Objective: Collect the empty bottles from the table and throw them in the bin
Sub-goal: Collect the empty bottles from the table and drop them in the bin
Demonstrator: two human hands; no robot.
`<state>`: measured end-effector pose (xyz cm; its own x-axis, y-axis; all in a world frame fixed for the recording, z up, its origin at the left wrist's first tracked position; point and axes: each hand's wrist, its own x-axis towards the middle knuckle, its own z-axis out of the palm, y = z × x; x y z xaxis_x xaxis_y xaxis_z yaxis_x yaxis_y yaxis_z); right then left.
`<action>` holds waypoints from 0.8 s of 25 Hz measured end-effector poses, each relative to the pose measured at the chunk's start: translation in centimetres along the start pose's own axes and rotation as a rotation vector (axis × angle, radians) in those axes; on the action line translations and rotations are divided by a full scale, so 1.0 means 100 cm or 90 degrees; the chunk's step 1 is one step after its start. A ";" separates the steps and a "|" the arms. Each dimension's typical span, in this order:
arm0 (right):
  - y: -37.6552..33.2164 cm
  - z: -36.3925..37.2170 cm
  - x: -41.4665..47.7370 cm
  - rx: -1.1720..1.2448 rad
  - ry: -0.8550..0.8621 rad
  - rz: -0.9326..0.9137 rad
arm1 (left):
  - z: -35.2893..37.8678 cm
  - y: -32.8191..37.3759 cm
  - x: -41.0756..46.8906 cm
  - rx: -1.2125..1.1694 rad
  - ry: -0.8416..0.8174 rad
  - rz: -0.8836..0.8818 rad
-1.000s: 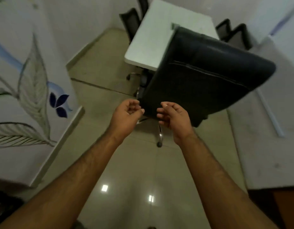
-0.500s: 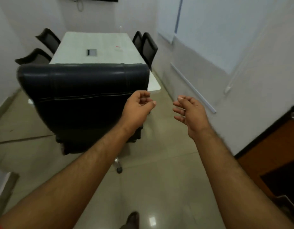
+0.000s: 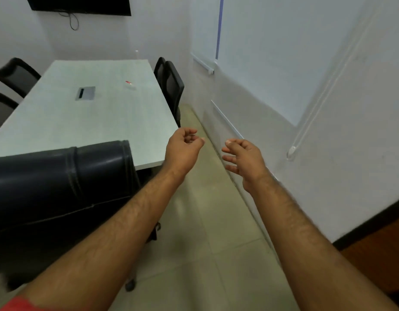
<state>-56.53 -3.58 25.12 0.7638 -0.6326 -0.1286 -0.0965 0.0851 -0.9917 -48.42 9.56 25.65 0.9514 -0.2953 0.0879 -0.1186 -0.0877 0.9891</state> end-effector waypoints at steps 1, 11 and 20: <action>-0.001 -0.001 0.024 0.000 -0.009 0.002 | 0.014 0.000 0.019 0.005 0.006 0.000; -0.009 -0.022 0.320 -0.006 -0.148 0.002 | 0.151 -0.029 0.236 0.039 0.161 -0.028; -0.030 0.026 0.564 -0.065 -0.270 0.025 | 0.203 -0.064 0.447 0.042 0.268 -0.063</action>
<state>-11.52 -37.47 20.83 0.9507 -0.2570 -0.1736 -0.1764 0.0126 -0.9842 -10.92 -22.40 20.87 0.9904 0.1298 0.0468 -0.0256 -0.1605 0.9867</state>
